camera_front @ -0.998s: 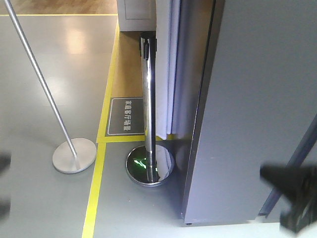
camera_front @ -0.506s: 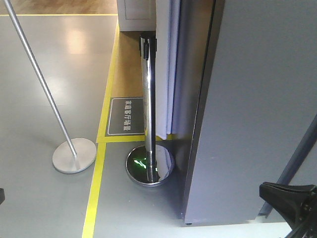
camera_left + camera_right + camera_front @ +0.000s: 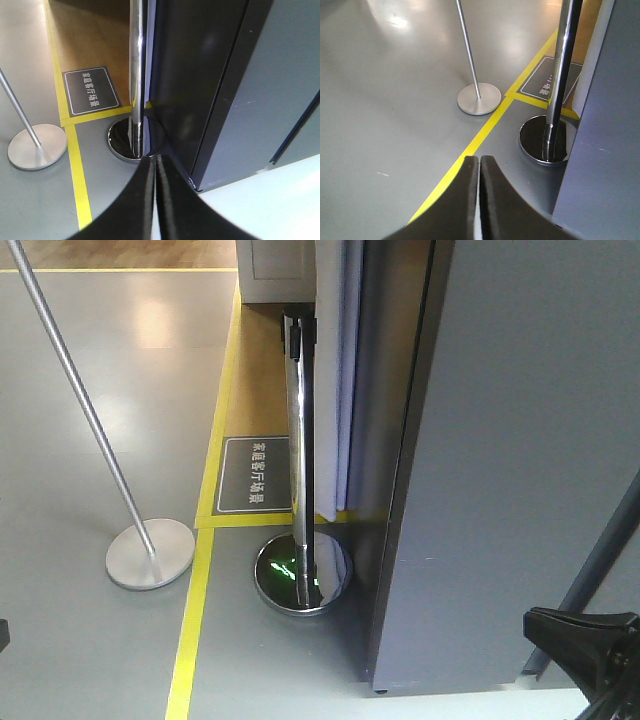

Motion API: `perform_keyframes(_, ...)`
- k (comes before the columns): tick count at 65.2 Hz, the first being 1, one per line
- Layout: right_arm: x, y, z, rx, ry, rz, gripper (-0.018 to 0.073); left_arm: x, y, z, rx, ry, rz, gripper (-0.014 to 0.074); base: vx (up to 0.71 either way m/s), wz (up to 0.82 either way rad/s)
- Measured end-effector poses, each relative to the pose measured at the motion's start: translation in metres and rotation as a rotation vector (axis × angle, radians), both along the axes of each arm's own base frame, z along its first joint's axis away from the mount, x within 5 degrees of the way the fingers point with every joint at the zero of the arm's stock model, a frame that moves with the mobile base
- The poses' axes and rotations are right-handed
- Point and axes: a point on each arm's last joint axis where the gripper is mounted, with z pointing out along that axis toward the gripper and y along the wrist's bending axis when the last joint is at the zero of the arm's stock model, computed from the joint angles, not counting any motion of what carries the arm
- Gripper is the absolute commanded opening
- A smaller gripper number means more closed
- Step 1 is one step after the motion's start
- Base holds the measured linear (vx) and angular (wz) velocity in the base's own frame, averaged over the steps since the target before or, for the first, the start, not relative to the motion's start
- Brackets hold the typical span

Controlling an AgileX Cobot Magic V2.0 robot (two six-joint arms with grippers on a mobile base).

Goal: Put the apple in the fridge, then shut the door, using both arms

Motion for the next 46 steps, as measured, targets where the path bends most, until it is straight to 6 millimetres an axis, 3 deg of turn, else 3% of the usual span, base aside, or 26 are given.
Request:
perform_keyframes(18, 0.0, 0.0, 0.0, 0.0, 0.0, 0.0, -0.0002, 0.001, 0.001, -0.003, 0.035, -0.013, -0.005, -0.0008, 0.0, 0.0)
perform_keyframes(40, 0.0, 0.0, 0.0, 0.0, 0.0, 0.0, -0.0002, -0.003, 0.002, -0.07, 0.073, -0.136, -0.032, -0.0008, 0.0, 0.0)
perform_keyframes(46, 0.0, 0.0, 0.0, 0.0, 0.0, 0.0, -0.0002, -0.003, 0.001, -0.069, 0.045, -0.225, -0.035, -0.0008, 0.0, 0.0)
